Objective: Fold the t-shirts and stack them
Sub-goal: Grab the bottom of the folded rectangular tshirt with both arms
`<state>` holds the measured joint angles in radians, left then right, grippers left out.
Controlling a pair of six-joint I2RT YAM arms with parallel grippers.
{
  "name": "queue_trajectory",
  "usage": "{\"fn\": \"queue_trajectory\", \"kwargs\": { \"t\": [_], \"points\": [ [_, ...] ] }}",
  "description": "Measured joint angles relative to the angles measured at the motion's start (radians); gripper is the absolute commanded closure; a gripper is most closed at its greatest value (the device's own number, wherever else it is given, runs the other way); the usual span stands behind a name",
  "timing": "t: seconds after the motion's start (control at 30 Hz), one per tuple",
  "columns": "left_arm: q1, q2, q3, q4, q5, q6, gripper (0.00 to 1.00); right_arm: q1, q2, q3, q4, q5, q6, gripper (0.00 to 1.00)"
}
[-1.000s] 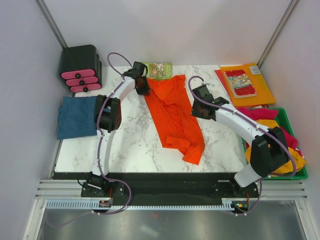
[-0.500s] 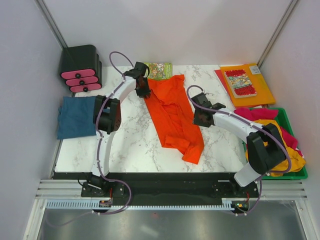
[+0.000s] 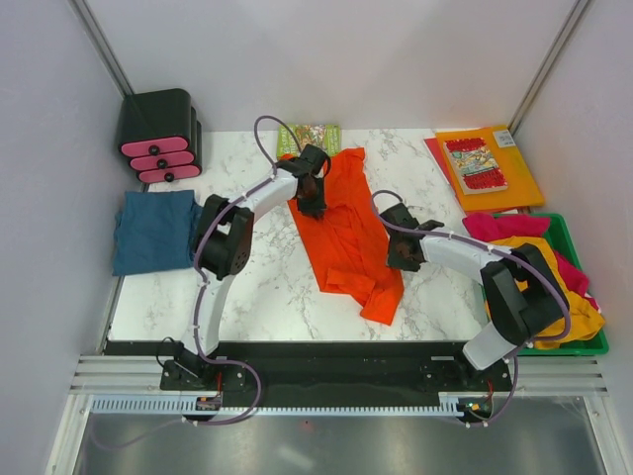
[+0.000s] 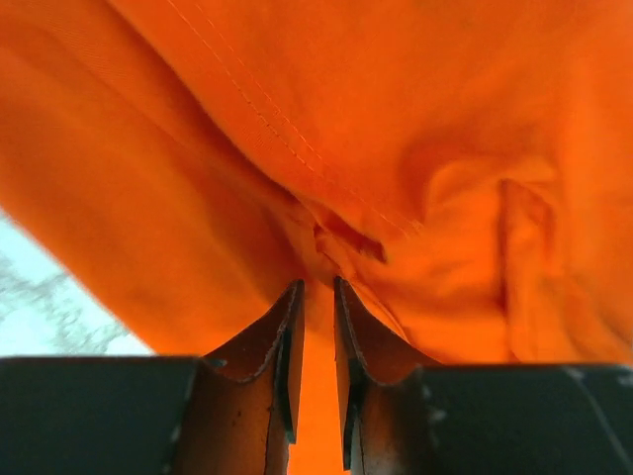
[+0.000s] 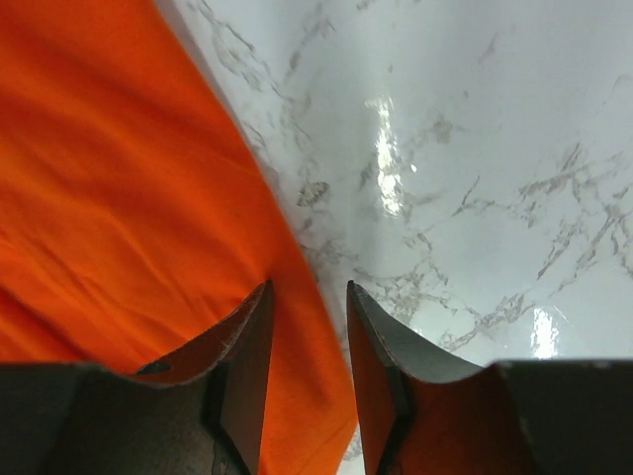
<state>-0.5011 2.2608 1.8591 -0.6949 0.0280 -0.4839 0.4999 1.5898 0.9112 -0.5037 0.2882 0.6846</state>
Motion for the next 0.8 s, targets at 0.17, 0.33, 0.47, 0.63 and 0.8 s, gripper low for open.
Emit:
{"fn": "queue_trajectory", "kwargs": {
  "t": [0.17, 0.33, 0.47, 0.63, 0.8],
  "points": [
    [-0.007, 0.065, 0.063, -0.013, -0.001, -0.001, 0.75, 0.0, 0.011, -0.026, 0.003, -0.016, 0.003, 0.57],
    [-0.006, 0.153, 0.208, -0.076, 0.0, -0.001, 0.75, 0.006, 0.007, -0.038, 0.03, -0.051, 0.011, 0.57],
    [-0.006, 0.189, 0.276, -0.114, 0.001, -0.001, 0.75, 0.064, -0.012, -0.06, 0.046, -0.071, 0.014, 0.56],
    [-0.006, 0.195, 0.288, -0.124, 0.0, -0.001, 0.75, 0.183, -0.028, -0.076, 0.056, -0.118, 0.037, 0.56],
    [-0.006, 0.175, 0.249, -0.099, -0.004, -0.002, 0.73, 0.237, -0.036, -0.08, 0.055, -0.142, 0.058, 0.55]
  ]
}}
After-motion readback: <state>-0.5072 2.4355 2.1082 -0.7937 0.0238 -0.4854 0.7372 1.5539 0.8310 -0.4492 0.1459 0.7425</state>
